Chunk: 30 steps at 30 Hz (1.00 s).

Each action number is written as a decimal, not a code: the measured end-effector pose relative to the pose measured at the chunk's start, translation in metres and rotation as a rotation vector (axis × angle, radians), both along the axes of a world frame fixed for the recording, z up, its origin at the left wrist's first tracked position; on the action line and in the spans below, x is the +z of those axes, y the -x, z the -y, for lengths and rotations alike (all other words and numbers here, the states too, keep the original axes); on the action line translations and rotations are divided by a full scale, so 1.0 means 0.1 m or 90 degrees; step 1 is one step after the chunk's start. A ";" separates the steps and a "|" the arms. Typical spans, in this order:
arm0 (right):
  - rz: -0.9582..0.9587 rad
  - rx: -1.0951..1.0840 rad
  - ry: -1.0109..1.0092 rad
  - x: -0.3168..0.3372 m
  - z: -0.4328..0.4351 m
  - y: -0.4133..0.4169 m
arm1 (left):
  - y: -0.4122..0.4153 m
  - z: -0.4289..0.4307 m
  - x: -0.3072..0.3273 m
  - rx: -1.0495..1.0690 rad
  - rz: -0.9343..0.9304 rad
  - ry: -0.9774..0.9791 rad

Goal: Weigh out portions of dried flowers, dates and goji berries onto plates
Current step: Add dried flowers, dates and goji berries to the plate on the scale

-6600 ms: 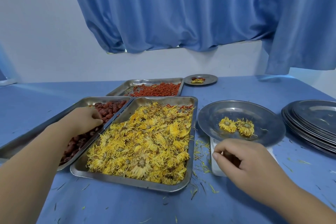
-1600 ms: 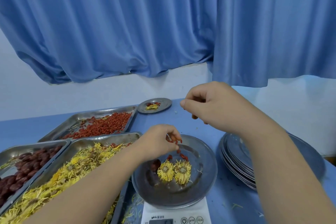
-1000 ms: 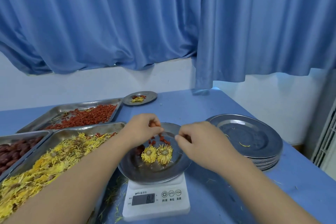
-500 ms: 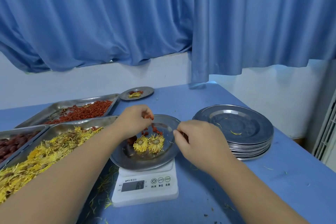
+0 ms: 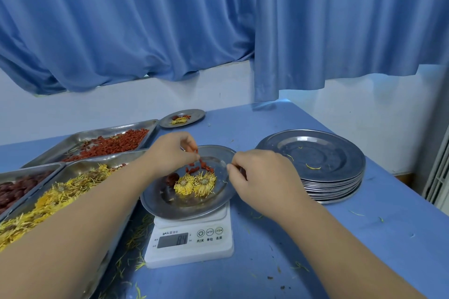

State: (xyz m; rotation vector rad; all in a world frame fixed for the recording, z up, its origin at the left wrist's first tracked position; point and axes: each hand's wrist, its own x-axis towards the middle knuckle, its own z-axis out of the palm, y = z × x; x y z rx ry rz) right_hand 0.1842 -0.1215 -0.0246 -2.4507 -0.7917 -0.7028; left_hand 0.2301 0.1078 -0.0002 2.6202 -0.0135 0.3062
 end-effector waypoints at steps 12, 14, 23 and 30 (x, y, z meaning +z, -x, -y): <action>-0.007 0.001 0.008 -0.02 -0.01 0.00 | 0.01 0.09 0.07 -0.014 0.014 0.003; -0.008 0.001 0.006 -0.02 -0.01 -0.01 | 0.02 0.09 0.07 -0.024 -0.008 0.001; -0.006 0.010 0.005 -0.03 -0.03 0.00 | 0.13 0.15 0.05 0.013 0.040 0.066; -0.020 0.004 -0.005 -0.05 -0.02 -0.02 | 0.20 0.13 0.12 0.004 -0.033 0.142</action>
